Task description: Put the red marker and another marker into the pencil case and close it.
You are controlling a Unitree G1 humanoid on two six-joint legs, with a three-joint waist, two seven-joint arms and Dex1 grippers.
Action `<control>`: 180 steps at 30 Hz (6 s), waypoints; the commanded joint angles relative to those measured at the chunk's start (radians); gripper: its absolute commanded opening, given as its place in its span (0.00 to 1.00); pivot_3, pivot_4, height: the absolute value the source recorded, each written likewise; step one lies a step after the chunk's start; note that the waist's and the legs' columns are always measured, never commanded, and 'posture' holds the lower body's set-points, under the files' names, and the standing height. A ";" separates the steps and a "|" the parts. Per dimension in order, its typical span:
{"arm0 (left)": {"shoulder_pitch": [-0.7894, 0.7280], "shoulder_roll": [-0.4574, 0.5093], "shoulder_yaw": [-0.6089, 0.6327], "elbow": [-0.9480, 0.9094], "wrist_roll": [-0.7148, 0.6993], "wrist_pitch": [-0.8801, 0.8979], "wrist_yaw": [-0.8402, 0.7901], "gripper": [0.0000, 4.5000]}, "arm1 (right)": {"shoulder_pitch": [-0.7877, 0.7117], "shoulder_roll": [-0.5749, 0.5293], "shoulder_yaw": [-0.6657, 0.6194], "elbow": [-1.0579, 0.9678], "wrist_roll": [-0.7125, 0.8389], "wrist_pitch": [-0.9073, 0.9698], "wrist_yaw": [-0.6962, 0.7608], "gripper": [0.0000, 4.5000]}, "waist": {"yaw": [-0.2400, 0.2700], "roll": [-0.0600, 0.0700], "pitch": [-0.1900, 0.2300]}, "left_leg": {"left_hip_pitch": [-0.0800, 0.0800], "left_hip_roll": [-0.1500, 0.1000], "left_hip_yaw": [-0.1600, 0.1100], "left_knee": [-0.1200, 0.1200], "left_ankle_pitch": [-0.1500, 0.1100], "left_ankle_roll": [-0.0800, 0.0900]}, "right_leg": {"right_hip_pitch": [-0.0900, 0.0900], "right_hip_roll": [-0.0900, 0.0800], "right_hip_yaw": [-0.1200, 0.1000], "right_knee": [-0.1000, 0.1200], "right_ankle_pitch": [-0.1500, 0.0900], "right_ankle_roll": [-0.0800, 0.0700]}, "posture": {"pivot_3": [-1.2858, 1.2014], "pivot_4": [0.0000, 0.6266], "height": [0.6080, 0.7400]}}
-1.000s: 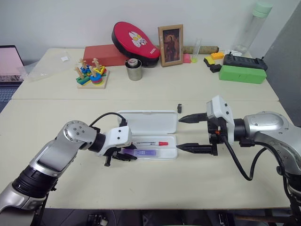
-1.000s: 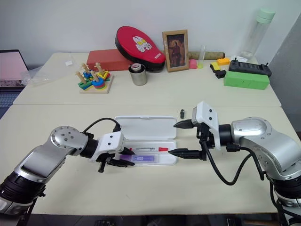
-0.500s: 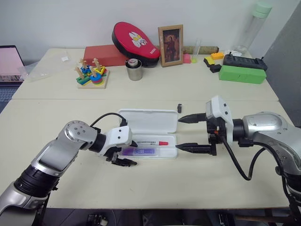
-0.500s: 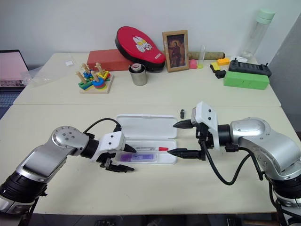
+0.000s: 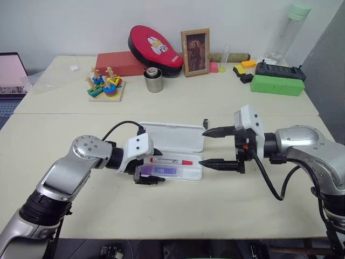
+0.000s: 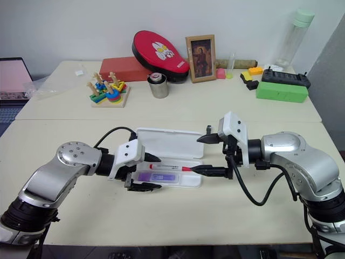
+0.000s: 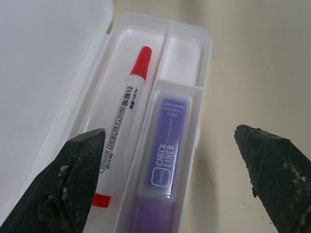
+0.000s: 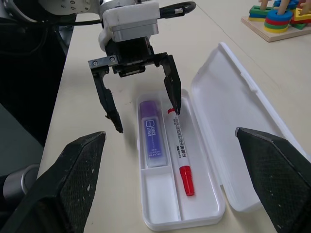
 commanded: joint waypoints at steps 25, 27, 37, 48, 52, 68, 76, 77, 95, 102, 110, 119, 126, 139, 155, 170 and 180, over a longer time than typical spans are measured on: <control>-0.191 -0.412 0.285 -0.029 -0.156 0.077 0.657 1.00 | -0.274 0.420 -0.040 0.653 -0.392 -0.012 -0.611 1.00 | -0.004 -0.001 0.000 | 0.000 -0.001 -0.001 0.011 0.000 0.000 | 0.000 0.000 0.001 0.010 0.000 0.000 | 0.52 0.24 1.00; -0.176 -0.398 0.285 -0.036 -0.172 0.078 0.630 1.00 | -0.269 0.434 -0.032 0.677 -0.413 -0.030 -0.612 1.00 | -0.004 0.000 0.000 | 0.000 -0.001 -0.001 0.011 0.000 0.000 | 0.000 0.000 0.001 0.010 0.000 0.000 | 0.52 0.24 1.00; -0.153 -0.308 0.361 0.034 -0.240 0.107 0.556 1.00 | -0.280 0.467 0.015 0.844 -0.525 -0.144 -0.586 1.00 | -0.023 0.000 0.000 | 0.000 -0.001 -0.001 0.011 0.000 0.000 | -0.001 0.000 0.001 0.010 0.000 0.000 | 0.52 0.24 1.00; -0.103 -0.201 0.311 0.024 -0.269 0.098 0.390 1.00 | -0.250 0.485 0.035 0.870 -0.591 -0.138 -0.576 1.00 | -0.027 0.000 0.000 | 0.000 -0.001 -0.001 0.010 0.000 0.000 | -0.001 0.000 0.001 0.010 0.000 0.000 | 0.52 0.24 1.00; -0.117 -0.205 0.306 0.040 -0.257 0.082 0.397 1.00 | -0.249 0.497 0.033 0.882 -0.602 -0.146 -0.578 1.00 | -0.027 0.000 0.000 | 0.000 -0.001 -0.001 0.010 0.000 0.000 | -0.001 0.000 0.001 0.010 0.000 0.000 | 0.52 0.24 1.00; -0.109 -0.217 0.291 0.022 -0.256 0.066 0.420 1.00 | -0.271 0.506 0.038 0.960 -0.642 -0.203 -0.575 0.29 | -0.025 0.000 0.000 | 0.000 -0.001 -0.001 0.010 0.000 0.000 | 0.000 0.000 0.001 0.010 0.000 0.000 | 0.52 0.24 1.00; -0.113 -0.214 0.287 0.035 -0.242 0.050 0.415 1.00 | -0.293 0.487 -0.010 0.949 -0.618 -0.247 -0.567 0.05 | -0.024 0.000 0.000 | 0.000 -0.001 -0.001 0.010 0.000 0.000 | 0.000 0.000 0.001 0.010 0.000 0.000 | 0.52 0.24 1.00; -0.114 -0.209 0.287 0.036 -0.238 0.046 0.411 1.00 | -0.298 0.473 -0.029 0.928 -0.601 -0.257 -0.550 0.05 | -0.024 0.000 0.000 | 0.000 -0.001 -0.001 0.010 0.000 0.000 | 0.000 0.000 0.001 0.010 0.000 0.000 | 0.52 0.24 1.00; 0.121 0.114 0.204 -0.118 -0.265 0.003 -0.002 1.00 | -0.022 0.004 0.122 0.088 -0.196 -0.082 0.219 0.05 | -0.027 0.002 0.001 | 0.001 0.000 0.000 0.006 0.000 0.000 | -0.001 0.000 0.002 0.008 0.000 0.000 | 0.52 0.24 1.00; 0.141 0.110 0.201 -0.116 -0.262 -0.011 -0.001 1.00 | -0.002 0.080 0.290 0.131 -0.326 -0.066 0.097 0.05 | -0.014 0.001 0.001 | 0.000 0.000 0.000 0.009 0.000 0.000 | -0.001 0.001 0.002 0.008 0.000 0.000 | 0.52 0.24 1.00; 0.143 0.110 0.203 -0.119 -0.257 -0.009 0.010 1.00 | -0.007 0.109 0.380 0.214 -0.432 -0.116 0.080 0.05 | -0.005 0.001 0.001 | -0.001 0.000 0.000 0.009 0.000 0.000 | -0.001 0.001 0.002 0.008 0.000 0.000 | 0.52 0.24 1.00; 0.154 0.108 0.203 -0.135 -0.258 -0.003 0.033 1.00 | -0.006 0.111 0.362 0.214 -0.426 -0.125 0.113 0.38 | -0.004 0.001 0.001 | 0.000 0.000 0.000 0.009 0.000 0.000 | -0.001 0.001 0.002 0.008 0.000 0.000 | 0.52 0.24 1.00; 0.151 0.087 0.204 -0.122 -0.243 -0.009 0.081 1.00 | -0.028 0.117 0.329 0.231 -0.408 -0.138 0.131 0.70 | -0.002 0.001 0.001 | 0.000 0.000 0.000 0.009 0.000 0.000 | -0.001 0.001 0.002 0.008 0.000 0.000 | 0.52 0.24 1.00; 0.203 -0.057 0.440 -0.176 -0.333 0.086 0.378 1.00 | -0.367 0.299 0.061 0.539 -0.270 -0.131 0.041 0.99 | -0.015 0.001 0.001 | 0.000 0.000 -0.001 0.009 0.000 0.000 | -0.001 0.001 0.002 0.009 0.000 0.000 | 0.52 0.24 1.00; 0.304 -0.084 0.611 -0.280 -0.418 0.128 0.531 1.00 | -0.531 0.415 0.230 0.966 -0.567 -0.389 0.044 0.24 | -0.025 0.001 0.001 | 0.000 0.000 -0.001 0.008 0.000 0.000 | -0.003 0.001 0.002 0.010 0.000 0.000 | 0.52 0.24 1.00; 0.323 -0.003 0.591 -0.272 -0.494 0.156 0.451 1.00 | -0.263 0.263 0.341 0.475 -0.553 -0.452 0.322 0.01 | -0.022 0.001 0.001 | 0.000 0.000 -0.001 0.008 0.000 0.000 | -0.002 0.001 0.002 0.009 0.000 0.000 | 0.52 0.24 1.00; 0.343 0.047 0.544 -0.279 -0.516 0.174 0.377 1.00 | -0.178 0.244 0.491 0.484 -0.763 -0.508 0.239 0.01 | -0.022 0.001 0.000 | 0.000 0.000 -0.001 0.008 0.000 0.000 | -0.002 0.001 0.002 0.009 0.000 0.000 | 0.52 0.24 1.00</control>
